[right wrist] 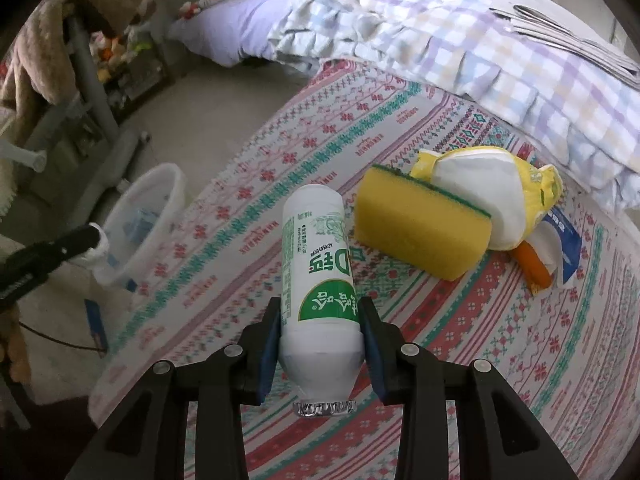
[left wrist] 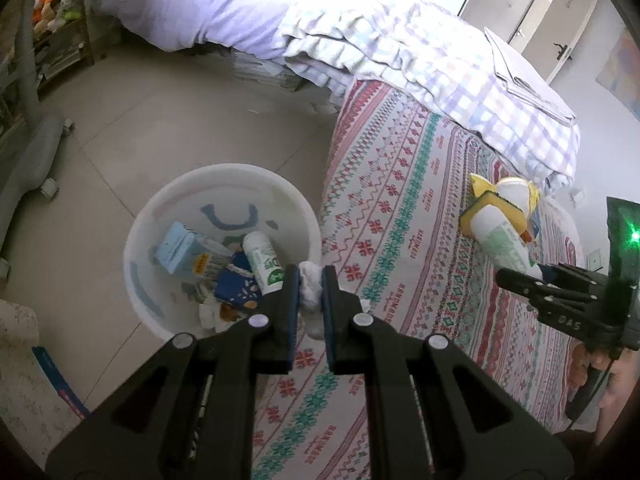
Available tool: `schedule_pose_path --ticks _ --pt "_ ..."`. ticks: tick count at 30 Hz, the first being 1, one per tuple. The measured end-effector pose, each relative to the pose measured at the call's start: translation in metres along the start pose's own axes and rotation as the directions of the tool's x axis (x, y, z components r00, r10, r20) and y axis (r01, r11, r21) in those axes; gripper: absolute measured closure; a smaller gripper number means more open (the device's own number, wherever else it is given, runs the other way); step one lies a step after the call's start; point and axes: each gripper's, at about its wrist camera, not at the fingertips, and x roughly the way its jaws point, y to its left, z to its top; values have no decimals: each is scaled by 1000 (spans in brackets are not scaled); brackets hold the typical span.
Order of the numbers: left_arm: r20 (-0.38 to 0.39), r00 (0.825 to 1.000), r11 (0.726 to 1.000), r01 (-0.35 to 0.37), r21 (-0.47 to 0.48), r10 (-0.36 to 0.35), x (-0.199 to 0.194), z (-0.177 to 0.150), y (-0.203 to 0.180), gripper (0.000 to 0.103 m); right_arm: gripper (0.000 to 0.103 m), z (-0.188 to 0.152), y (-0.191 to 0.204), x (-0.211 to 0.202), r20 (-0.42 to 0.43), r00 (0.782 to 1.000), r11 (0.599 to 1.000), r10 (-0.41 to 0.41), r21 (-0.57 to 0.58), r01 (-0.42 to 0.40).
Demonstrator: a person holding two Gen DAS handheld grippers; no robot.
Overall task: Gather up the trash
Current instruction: 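Release the tissue into the wastebasket with the left tool while the right tool carries the bottle, then drop the white milk bottle into the wastebasket with the right tool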
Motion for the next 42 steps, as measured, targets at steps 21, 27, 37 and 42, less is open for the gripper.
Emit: schedule_pose_path --ticks 21,27,37,42 --pt "88 995 985 -26 -170 41 -25 1 66 90 65 11 53 -22 84 985 988 152 2 -153" --pt "89 994 983 -54 -174 70 -23 3 71 30 65 11 78 -20 100 978 983 184 -27 -182" --pt "48 981 970 -176 -170 186 -33 -7 94 10 65 10 95 -11 96 977 981 192 -35 -190" --pt "43 976 961 -200 -191 212 -41 -12 108 9 65 18 104 -4 85 971 974 225 -12 -225"
